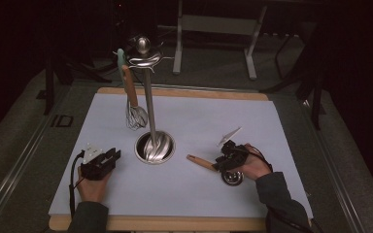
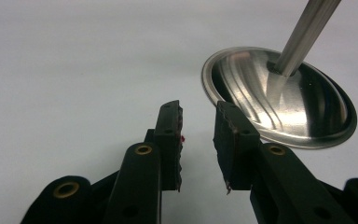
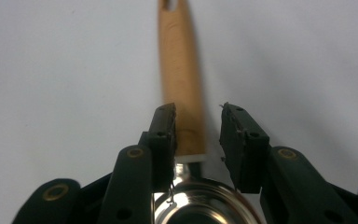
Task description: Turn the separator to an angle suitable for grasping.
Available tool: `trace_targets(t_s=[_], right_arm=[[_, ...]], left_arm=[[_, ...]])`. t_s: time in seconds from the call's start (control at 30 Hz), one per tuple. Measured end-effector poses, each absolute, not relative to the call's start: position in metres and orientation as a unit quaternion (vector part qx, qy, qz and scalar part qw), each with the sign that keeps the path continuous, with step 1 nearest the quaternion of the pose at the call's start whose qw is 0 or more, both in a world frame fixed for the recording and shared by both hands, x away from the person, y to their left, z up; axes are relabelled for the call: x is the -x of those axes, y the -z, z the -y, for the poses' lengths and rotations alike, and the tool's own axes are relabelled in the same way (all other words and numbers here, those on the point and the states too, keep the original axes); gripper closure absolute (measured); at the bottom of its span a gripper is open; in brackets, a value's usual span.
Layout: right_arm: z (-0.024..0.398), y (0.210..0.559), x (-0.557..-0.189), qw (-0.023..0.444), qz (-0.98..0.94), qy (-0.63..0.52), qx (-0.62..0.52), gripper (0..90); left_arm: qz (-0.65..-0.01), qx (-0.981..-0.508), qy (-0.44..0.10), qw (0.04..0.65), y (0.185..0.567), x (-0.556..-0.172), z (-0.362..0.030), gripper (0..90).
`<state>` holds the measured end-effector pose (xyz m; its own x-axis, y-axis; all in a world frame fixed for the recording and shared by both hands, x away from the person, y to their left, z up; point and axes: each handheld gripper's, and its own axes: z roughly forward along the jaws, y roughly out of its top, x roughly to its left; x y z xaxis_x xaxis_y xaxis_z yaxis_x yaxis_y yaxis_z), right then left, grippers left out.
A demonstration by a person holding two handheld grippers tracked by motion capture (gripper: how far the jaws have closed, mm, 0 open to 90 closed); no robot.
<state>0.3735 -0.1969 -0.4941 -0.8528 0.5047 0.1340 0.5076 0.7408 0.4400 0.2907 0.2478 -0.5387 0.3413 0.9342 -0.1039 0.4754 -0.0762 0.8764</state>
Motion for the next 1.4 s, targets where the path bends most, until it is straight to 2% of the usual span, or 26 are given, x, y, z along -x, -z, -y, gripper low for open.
trace_targets(t_s=[0.73, 0.87, 1.13, 1.4], right_arm=[[0.179, 0.5, -0.374, 0.064, 0.952, 0.154, 0.258, 65.4], [0.177, 0.5, -0.373, 0.058, 0.954, 0.147, 0.256, 65.5], [0.164, 0.497, -0.365, 0.016, 0.967, 0.103, 0.232, 69.7], [0.171, 0.494, -0.367, 0.016, 0.958, 0.144, 0.248, 69.8]], left_arm=[[-0.514, -0.687, -0.257, 0.446, 0.539, -0.291, -0.248, 70.9], [-0.513, -0.687, -0.257, 0.446, 0.539, -0.291, -0.248, 70.8], [-0.513, -0.687, -0.257, 0.446, 0.539, -0.291, -0.248, 70.8], [-0.514, -0.687, -0.257, 0.446, 0.539, -0.291, -0.248, 70.9]])
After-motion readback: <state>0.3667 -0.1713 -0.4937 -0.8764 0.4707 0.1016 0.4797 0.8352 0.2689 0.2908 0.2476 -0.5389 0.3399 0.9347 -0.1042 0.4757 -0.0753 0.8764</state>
